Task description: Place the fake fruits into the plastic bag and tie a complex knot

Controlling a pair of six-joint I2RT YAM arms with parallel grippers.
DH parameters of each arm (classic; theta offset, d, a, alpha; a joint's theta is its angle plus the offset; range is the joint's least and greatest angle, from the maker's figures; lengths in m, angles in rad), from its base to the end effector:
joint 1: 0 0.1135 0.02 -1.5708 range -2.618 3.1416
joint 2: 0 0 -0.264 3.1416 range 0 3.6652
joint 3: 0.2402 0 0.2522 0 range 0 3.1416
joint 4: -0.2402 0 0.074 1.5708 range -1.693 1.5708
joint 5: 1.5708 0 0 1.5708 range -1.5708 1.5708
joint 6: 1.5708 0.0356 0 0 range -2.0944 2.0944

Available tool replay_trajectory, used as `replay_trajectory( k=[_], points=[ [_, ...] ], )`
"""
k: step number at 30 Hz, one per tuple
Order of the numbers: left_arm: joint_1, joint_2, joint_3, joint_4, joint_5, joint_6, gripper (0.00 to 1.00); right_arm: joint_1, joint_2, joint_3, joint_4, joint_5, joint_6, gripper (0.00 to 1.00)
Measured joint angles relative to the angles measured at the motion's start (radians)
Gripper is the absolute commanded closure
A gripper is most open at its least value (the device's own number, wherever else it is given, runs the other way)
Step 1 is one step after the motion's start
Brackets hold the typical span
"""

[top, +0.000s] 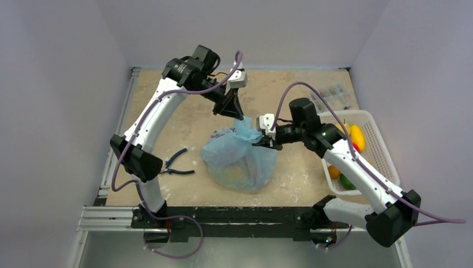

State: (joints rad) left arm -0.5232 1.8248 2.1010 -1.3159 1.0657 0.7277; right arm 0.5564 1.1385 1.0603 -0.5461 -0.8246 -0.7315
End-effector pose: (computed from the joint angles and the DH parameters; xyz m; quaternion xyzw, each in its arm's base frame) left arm 0.2892 -0.2028 0.4149 0.5947 0.5958 -0.4646 0.2749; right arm 0.1882 0.1479 0.3365 -0.6357 0.5425 0.3188 0.4472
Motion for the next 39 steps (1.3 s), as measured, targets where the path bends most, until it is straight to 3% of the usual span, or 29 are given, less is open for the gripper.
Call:
replay_trajectory(
  k=[8,13,19,28,32,35,36,37,39],
  points=[
    [-0.001,-0.111,-0.052,0.093,-0.129,-0.084,1.0,0.0,0.0,-0.015,0.079,0.035,0.174,1.0],
    [-0.041,-0.36,-0.292,0.235,-0.196,-0.185,1.0,0.0,-0.002,-0.045,0.199,0.065,0.412,1.0],
    [-0.241,-0.598,-0.619,0.392,-0.312,-0.22,1.0,-0.009,0.0,-0.069,0.248,0.092,0.65,1.0],
    [-0.506,-0.501,-0.842,0.618,-0.671,-0.29,1.0,-0.04,0.014,-0.077,0.275,0.108,0.823,1.0],
    [-0.499,-0.465,-0.949,0.727,-0.84,-0.286,1.0,-0.044,0.005,-0.109,0.274,0.108,0.829,1.0],
    [-0.415,-0.462,-0.99,0.758,-0.872,-0.259,1.0,-0.055,-0.03,-0.153,0.262,0.103,0.825,1.0],
    [-0.378,-0.463,-0.994,0.772,-0.875,-0.24,1.0,-0.059,-0.049,-0.169,0.258,0.098,0.823,0.96],
    [-0.346,-0.466,-0.998,0.788,-0.872,-0.224,1.0,-0.06,-0.066,-0.181,0.254,0.096,0.821,0.81],
    [-0.261,-0.478,-1.003,0.816,-0.832,-0.167,1.0,-0.064,-0.11,-0.203,0.234,0.08,0.807,0.65]
  ],
)
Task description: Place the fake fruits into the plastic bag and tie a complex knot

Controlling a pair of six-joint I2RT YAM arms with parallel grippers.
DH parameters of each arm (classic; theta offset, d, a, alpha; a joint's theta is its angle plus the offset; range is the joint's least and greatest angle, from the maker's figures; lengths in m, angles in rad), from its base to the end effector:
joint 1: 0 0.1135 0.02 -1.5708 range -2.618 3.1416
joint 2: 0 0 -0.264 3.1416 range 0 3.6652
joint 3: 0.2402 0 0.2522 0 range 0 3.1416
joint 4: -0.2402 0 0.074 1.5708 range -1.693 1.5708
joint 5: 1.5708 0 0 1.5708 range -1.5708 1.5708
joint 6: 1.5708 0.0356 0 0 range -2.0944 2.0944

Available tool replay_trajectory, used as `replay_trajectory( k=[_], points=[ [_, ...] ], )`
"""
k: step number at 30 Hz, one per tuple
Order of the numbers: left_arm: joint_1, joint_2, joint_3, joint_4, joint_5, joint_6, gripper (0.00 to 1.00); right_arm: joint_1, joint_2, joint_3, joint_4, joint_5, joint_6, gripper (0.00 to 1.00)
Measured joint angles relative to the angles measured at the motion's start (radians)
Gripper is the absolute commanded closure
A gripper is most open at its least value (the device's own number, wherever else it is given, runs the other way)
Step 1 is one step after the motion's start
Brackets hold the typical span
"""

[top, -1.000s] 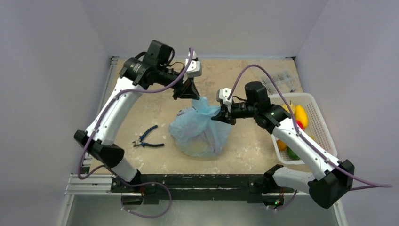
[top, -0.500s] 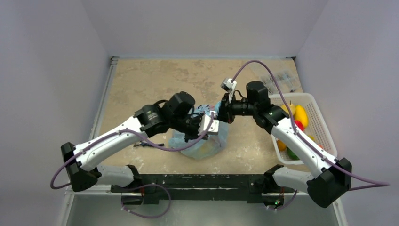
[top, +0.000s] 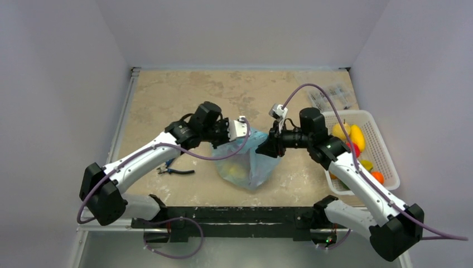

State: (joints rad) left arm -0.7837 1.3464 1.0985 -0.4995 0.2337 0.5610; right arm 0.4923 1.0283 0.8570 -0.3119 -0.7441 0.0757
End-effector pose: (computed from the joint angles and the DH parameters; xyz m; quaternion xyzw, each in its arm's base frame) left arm 0.2018 -0.2128 0.2951 0.6034 0.6830 -0.1503 0.3831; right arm 0.1860 0.1271 0.3104 -0.3489 0.7411 0.4337 0.3755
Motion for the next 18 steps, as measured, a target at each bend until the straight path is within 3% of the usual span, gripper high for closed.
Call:
replay_trajectory(
  k=[1,4,6,13,18],
  points=[
    [0.027,-0.006,-0.001,0.005,0.016,0.021,1.0,-0.001,-0.013,-0.002,-0.01,-0.009,-0.001,0.54],
    [0.095,-0.023,-0.001,0.003,0.1,0.099,1.0,-0.001,-0.034,0.005,-0.034,-0.013,-0.055,0.35],
    [0.098,-0.027,-0.001,-0.004,0.167,0.138,1.0,-0.001,-0.032,0.027,-0.061,0.01,-0.125,0.05],
    [0.091,-0.027,0.005,-0.037,0.334,0.167,1.0,-0.001,-0.068,0.061,-0.071,0.118,-0.417,0.01],
    [0.093,-0.026,0.011,-0.046,0.392,0.17,1.0,0.0,-0.076,0.059,-0.055,0.065,-0.653,0.01]
  ],
)
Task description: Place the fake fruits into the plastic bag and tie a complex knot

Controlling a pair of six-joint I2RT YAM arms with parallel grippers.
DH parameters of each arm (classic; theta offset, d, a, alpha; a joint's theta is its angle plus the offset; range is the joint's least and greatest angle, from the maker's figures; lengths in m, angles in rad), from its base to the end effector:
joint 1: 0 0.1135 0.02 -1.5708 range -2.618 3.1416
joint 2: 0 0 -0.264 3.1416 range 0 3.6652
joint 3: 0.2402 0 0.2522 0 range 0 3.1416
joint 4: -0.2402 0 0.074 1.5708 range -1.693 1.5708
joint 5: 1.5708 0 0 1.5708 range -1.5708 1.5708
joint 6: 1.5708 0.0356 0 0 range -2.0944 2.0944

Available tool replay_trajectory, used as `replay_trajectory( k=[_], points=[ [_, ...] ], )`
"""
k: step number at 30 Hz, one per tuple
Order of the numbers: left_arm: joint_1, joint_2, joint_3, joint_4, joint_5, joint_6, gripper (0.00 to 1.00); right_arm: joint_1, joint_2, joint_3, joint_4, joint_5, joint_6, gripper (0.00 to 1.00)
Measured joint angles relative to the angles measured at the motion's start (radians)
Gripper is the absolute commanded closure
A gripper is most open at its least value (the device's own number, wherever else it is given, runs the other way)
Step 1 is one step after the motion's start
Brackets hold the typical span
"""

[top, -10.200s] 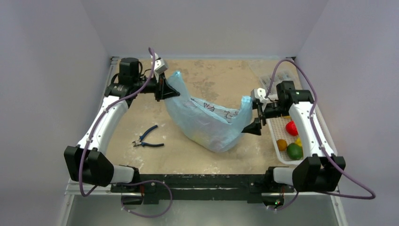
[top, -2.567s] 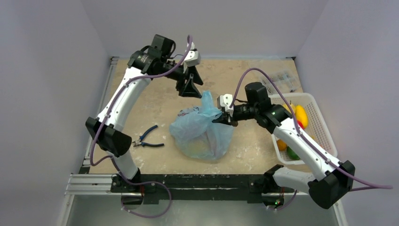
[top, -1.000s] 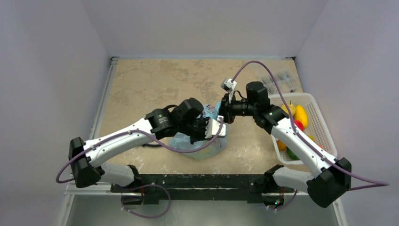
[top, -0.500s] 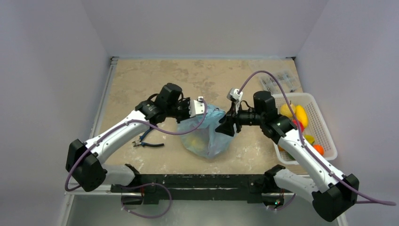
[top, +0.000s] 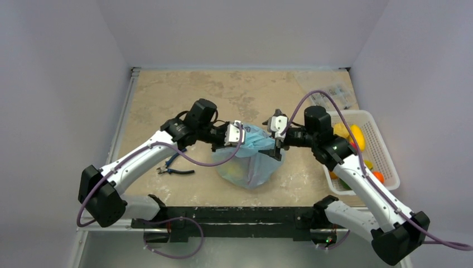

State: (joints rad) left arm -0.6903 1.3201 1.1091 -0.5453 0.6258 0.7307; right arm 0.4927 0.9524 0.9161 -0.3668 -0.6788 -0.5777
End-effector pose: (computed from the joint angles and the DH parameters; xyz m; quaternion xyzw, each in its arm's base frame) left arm 0.2037 -0.1953 0.3060 0.6622 0.5827 -0.2750 0.3825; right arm 0.1722 0.1178 0.3398 -0.5591 0.5831 0.2554 0.5311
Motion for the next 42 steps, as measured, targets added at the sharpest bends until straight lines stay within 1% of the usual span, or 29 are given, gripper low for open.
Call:
replay_trajectory(
  k=[3,7,8,9,11,13,14,15,18,19,22,25,27,28,30,33,34,37,38,42],
  points=[
    [0.003,0.012,0.027,-0.017,0.02,0.013,1.0,0.027,0.051,0.006,-0.025,-0.035,-0.16,0.01],
    [0.003,0.026,0.075,-0.027,0.042,0.014,1.0,0.072,0.169,0.053,-0.063,-0.035,-0.301,0.01],
    [0.003,0.026,0.085,-0.031,0.048,0.014,1.0,0.08,0.193,0.061,-0.064,-0.027,-0.325,0.03],
    [0.003,0.026,0.094,-0.035,0.054,0.015,1.0,0.085,0.209,0.064,-0.064,-0.019,-0.341,0.09],
    [0.003,0.026,0.109,-0.047,0.07,0.014,1.0,0.09,0.241,0.069,-0.063,-0.003,-0.366,0.26],
    [0.003,0.026,0.121,-0.064,0.084,0.015,1.0,0.09,0.268,0.075,-0.064,0.019,-0.374,0.41],
    [0.005,0.026,0.127,-0.08,0.09,0.015,1.0,0.09,0.282,0.08,-0.068,0.035,-0.374,0.51],
    [0.009,0.024,0.134,-0.094,0.096,0.015,1.0,0.09,0.293,0.086,-0.069,0.045,-0.373,0.57],
    [0.031,0.002,0.157,-0.148,0.106,0.014,1.0,0.09,0.311,0.101,-0.082,0.071,-0.356,0.92],
    [0.041,-0.016,0.168,-0.169,0.11,0.013,1.0,0.09,0.315,0.106,-0.087,0.08,-0.341,1.0],
    [0.051,-0.062,0.187,-0.198,0.128,-0.014,1.0,0.098,0.323,0.128,-0.092,0.089,-0.263,1.0],
    [0.037,-0.081,0.183,-0.203,0.158,-0.083,1.0,0.106,0.342,0.181,-0.09,0.086,-0.111,1.0],
    [0.002,-0.089,0.131,-0.15,0.147,-0.155,1.0,0.103,0.359,0.214,-0.085,0.08,0.015,1.0],
    [-0.018,-0.094,0.094,-0.109,0.135,-0.184,1.0,0.102,0.362,0.22,-0.08,0.076,0.063,1.0],
    [-0.064,-0.111,-0.03,0.03,0.088,-0.248,1.0,0.104,0.363,0.221,-0.075,0.049,0.192,1.0],
    [-0.129,-0.111,-0.18,0.249,-0.043,-0.287,1.0,0.108,0.357,0.203,-0.069,0.017,0.363,1.0],
    [-0.153,-0.1,-0.207,0.313,-0.089,-0.293,1.0,0.108,0.351,0.186,-0.065,0.011,0.418,1.0],
    [-0.225,-0.035,-0.245,0.486,-0.23,-0.3,1.0,0.097,0.336,0.138,-0.047,0.017,0.557,1.0],
    [-0.244,-0.006,-0.248,0.543,-0.281,-0.301,1.0,0.089,0.334,0.132,-0.045,0.023,0.576,1.0],
    [-0.29,0.087,-0.274,0.739,-0.45,-0.29,1.0,0.003,0.335,0.1,-0.011,0.041,0.703,1.0]
  ],
)
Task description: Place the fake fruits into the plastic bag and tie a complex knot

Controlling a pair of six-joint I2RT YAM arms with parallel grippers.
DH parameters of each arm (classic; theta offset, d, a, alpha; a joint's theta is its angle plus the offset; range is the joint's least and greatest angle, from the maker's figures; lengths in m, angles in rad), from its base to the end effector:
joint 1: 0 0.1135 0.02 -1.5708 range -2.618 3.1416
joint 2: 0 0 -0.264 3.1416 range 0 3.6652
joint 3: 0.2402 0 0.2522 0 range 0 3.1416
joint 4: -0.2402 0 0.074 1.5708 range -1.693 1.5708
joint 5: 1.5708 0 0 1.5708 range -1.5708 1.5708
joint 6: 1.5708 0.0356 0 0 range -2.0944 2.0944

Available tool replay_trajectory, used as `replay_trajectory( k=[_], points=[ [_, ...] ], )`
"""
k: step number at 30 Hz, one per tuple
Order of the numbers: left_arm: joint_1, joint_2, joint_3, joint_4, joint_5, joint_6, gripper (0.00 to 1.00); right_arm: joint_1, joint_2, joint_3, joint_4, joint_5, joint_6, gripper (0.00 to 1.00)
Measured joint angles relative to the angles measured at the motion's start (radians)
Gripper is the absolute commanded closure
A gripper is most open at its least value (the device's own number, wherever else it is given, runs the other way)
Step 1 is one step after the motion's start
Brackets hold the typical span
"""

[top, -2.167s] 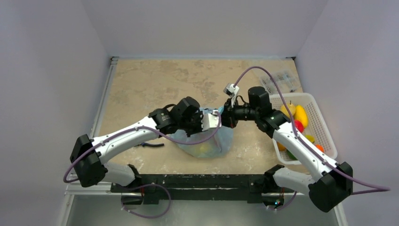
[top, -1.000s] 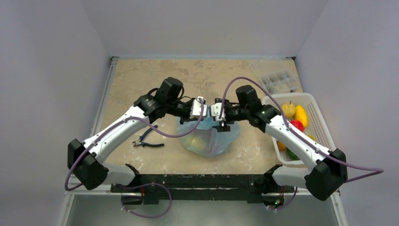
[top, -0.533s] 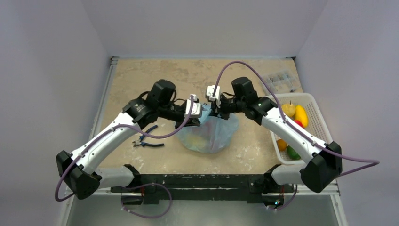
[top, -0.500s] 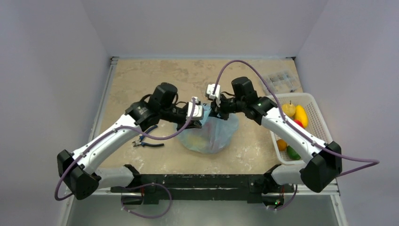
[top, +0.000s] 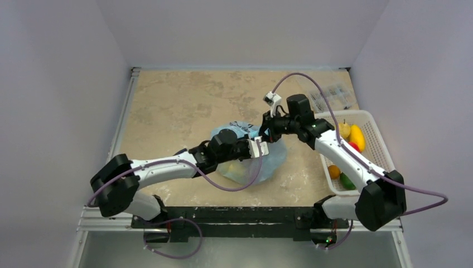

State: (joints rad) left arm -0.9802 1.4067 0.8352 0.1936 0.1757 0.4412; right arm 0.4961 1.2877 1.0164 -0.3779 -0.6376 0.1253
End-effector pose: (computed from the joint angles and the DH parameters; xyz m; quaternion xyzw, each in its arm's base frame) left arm 0.1712 -0.2665 0.2517 0.5750 0.5925 -0.2189 0.5200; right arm 0.2362 0.1519 0.2971 -0.2938 0.8103 0.3964 0.3162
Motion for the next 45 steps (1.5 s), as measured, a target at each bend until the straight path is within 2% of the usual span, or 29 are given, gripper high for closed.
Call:
replay_trajectory(
  k=[4,7,8,10,13,17,20,22,23,25,26,32,34,38,42,45],
  points=[
    [-0.045,0.075,-0.072,0.253,-0.193,0.068,1.0,-0.066,-0.003,-0.05,0.077,-0.018,0.108,0.97],
    [-0.076,0.148,-0.125,0.443,-0.291,0.146,1.0,-0.083,-0.024,-0.111,0.124,-0.024,0.15,0.74],
    [-0.082,0.169,-0.145,0.504,-0.309,0.173,1.0,-0.085,-0.035,-0.127,0.136,-0.029,0.154,0.71],
    [-0.085,0.211,-0.188,0.612,-0.332,0.222,1.0,-0.089,-0.067,-0.156,0.15,-0.055,0.156,0.62],
    [-0.076,0.264,-0.246,0.7,-0.341,0.282,1.0,-0.08,-0.119,-0.166,0.146,-0.152,0.152,0.41],
    [-0.066,0.294,-0.301,0.745,-0.338,0.339,1.0,-0.073,-0.176,-0.135,0.085,-0.265,0.069,0.32],
    [-0.064,0.327,-0.317,0.821,-0.337,0.392,1.0,-0.073,-0.184,-0.046,0.006,-0.303,0.007,0.28],
    [-0.064,0.365,-0.317,0.89,-0.34,0.437,1.0,-0.086,-0.18,0.032,-0.034,-0.319,-0.014,0.29],
    [-0.065,0.388,-0.317,0.927,-0.341,0.459,1.0,-0.1,-0.177,0.083,-0.045,-0.324,-0.018,0.37],
    [-0.067,0.43,-0.317,0.995,-0.343,0.502,1.0,-0.129,-0.166,0.162,-0.049,-0.329,-0.028,0.65],
    [-0.068,0.451,-0.317,1.03,-0.345,0.527,1.0,-0.145,-0.151,0.204,-0.053,-0.33,-0.036,0.76],
    [-0.07,0.491,-0.307,1.124,-0.373,0.607,1.0,-0.166,0.071,0.394,-0.135,-0.261,-0.199,0.89],
    [-0.07,0.491,-0.297,1.141,-0.382,0.625,1.0,-0.156,0.15,0.398,-0.201,-0.231,-0.284,0.9],
    [-0.07,0.491,-0.287,1.16,-0.395,0.653,1.0,-0.095,0.254,0.374,-0.318,-0.144,-0.4,0.81],
    [-0.07,0.491,-0.287,1.166,-0.402,0.674,1.0,-0.036,0.266,0.339,-0.34,-0.079,-0.422,0.72],
    [-0.07,0.491,-0.284,1.17,-0.407,0.682,1.0,-0.038,0.28,0.341,-0.343,-0.055,-0.433,0.65]
  ],
)
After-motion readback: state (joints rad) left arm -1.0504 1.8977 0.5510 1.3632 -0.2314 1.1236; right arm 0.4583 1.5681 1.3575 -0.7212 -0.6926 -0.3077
